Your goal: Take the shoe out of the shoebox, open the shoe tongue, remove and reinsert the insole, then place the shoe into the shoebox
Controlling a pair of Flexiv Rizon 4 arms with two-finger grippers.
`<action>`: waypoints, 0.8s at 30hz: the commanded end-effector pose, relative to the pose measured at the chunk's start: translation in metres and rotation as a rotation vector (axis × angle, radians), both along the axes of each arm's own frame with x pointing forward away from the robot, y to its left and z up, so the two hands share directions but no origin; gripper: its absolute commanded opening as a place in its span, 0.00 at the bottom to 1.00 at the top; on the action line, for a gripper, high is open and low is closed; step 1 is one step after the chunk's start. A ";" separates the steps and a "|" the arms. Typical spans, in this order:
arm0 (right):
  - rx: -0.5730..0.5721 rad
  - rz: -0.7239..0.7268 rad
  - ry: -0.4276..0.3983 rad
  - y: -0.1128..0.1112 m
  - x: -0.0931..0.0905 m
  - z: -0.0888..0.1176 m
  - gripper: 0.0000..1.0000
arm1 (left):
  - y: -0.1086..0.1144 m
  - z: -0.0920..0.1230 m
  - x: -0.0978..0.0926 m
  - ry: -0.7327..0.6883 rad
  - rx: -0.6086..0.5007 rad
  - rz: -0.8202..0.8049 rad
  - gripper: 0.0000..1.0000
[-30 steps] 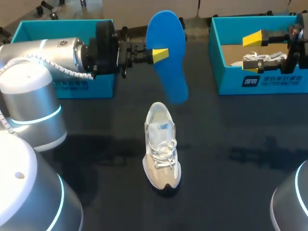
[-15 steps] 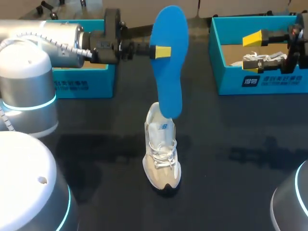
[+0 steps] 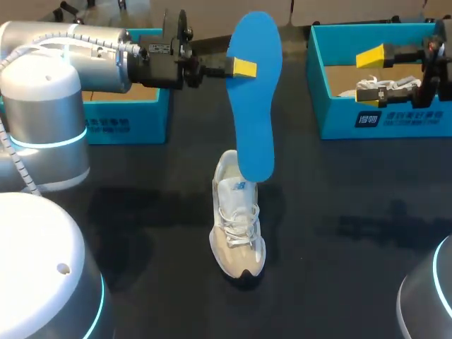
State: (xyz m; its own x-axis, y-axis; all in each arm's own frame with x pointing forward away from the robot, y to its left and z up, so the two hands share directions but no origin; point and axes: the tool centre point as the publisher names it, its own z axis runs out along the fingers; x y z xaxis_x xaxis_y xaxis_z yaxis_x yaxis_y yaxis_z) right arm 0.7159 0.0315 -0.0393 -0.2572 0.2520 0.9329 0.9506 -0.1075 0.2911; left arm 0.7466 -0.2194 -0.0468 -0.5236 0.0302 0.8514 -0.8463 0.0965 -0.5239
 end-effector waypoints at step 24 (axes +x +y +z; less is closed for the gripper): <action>-0.105 -0.069 -0.035 0.013 -0.008 0.005 1.00 | -0.013 -0.025 0.011 0.514 -0.036 0.001 0.00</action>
State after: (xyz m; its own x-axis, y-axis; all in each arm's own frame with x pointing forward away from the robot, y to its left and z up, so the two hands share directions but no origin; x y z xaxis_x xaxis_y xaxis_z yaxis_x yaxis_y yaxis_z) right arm 0.7173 0.0378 -0.0420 -0.2776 0.3256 0.9038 0.9356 -0.1221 0.3313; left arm 0.7541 -0.2272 -0.0692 -0.0356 0.0644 0.9973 -0.9960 0.0797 -0.0407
